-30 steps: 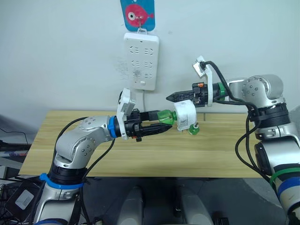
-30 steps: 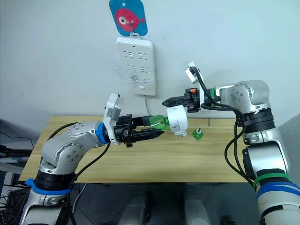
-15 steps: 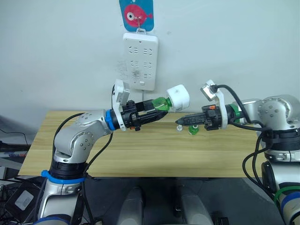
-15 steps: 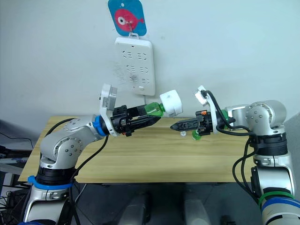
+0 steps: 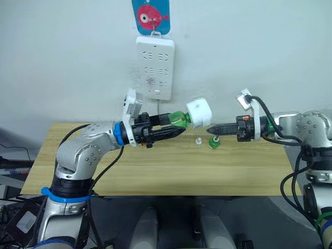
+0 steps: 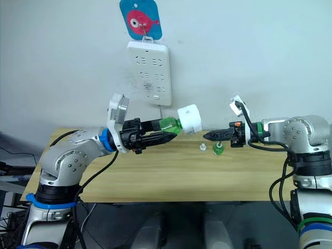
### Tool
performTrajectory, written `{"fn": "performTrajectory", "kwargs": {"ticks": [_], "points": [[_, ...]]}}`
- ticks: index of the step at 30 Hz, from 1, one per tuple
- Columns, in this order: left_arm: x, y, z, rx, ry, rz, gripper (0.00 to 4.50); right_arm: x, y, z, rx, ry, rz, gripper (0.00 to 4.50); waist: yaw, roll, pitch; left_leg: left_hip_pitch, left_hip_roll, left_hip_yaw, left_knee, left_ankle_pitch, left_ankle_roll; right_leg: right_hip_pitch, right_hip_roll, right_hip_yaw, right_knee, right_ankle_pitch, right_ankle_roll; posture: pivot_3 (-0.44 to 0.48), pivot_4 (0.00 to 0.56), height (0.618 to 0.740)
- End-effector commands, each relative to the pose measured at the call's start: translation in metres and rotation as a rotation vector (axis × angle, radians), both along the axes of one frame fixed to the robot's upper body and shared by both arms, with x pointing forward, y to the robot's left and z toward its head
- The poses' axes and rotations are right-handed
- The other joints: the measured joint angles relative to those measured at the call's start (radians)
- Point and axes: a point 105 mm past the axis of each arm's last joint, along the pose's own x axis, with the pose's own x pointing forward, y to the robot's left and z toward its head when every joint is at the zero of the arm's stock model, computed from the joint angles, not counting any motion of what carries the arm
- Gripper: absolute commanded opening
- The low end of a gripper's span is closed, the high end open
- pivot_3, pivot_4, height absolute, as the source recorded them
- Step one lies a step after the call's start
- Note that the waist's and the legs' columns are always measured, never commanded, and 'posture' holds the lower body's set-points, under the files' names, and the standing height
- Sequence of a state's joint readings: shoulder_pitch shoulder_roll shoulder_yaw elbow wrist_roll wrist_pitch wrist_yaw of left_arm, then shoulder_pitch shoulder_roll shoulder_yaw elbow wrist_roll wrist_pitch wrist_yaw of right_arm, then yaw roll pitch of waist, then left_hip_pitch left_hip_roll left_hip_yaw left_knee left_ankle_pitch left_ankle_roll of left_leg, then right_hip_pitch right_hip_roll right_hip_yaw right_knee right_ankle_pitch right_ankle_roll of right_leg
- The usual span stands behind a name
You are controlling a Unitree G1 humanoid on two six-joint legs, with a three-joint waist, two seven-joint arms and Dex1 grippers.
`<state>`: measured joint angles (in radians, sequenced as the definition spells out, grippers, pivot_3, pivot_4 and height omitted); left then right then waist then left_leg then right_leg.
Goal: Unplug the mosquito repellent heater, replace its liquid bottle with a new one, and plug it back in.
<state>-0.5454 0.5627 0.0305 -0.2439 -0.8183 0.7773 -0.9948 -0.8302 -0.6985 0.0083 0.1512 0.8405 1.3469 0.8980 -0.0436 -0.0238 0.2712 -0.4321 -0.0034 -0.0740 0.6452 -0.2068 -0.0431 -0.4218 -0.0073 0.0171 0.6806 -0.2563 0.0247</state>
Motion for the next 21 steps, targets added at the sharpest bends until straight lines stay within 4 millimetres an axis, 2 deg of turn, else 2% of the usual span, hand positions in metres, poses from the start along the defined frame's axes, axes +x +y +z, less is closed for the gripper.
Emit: {"fn": "performTrajectory", "kwargs": {"ticks": [1, 5, 9, 16, 21], "points": [[-0.008, 0.002, 0.012, 0.004, -0.055, -0.034, 2.26, 0.001, -0.005, 0.028, 0.047, -0.073, 0.046, 0.05, -0.002, 0.0, 0.0, 0.0, 0.0, 0.0, -0.001, 0.0, 0.0, 0.0, 0.0, 0.0, 0.0, 0.0, 0.0, -0.047, 0.25, 0.74], [-0.013, 0.006, 0.01, 0.017, -0.036, -0.049, 2.26, -0.016, -0.004, 0.047, 0.123, -0.025, 0.164, 0.05, -0.004, 0.0, 0.001, 0.0, 0.0, -0.002, -0.001, 0.0, 0.0, 0.0, 0.0, -0.001, 0.0, 0.0, 0.0, -0.045, 0.253, 0.74], [-0.018, 0.003, 0.008, 0.027, -0.036, -0.072, 2.26, -0.028, 0.006, 0.058, 0.177, 0.012, 0.251, 0.05, -0.005, 0.0, 0.001, 0.0, 0.0, -0.001, -0.001, 0.0, 0.0, 0.0, 0.0, -0.001, 0.0, 0.0, 0.0, -0.04, 0.251, 0.74], [-0.017, -0.001, 0.008, 0.019, -0.039, -0.071, 2.26, -0.038, 0.028, 0.061, 0.197, 0.021, 0.321, 0.05, -0.004, 0.0, 0.001, 0.0, 0.0, -0.001, 0.0, 0.0, 0.0, 0.0, 0.0, -0.001, 0.0, 0.0, 0.0, -0.038, 0.249, 0.74], [-0.018, -0.004, 0.009, 0.012, -0.042, -0.074, 2.26, -0.035, 0.031, 0.057, 0.191, 0.02, 0.29, 0.05, -0.004, 0.0, 0.001, 0.0, 0.0, -0.001, 0.0, 0.0, 0.0, 0.0, -0.001, -0.001, 0.0, 0.0, 0.0, -0.034, 0.242, 0.74]]}}
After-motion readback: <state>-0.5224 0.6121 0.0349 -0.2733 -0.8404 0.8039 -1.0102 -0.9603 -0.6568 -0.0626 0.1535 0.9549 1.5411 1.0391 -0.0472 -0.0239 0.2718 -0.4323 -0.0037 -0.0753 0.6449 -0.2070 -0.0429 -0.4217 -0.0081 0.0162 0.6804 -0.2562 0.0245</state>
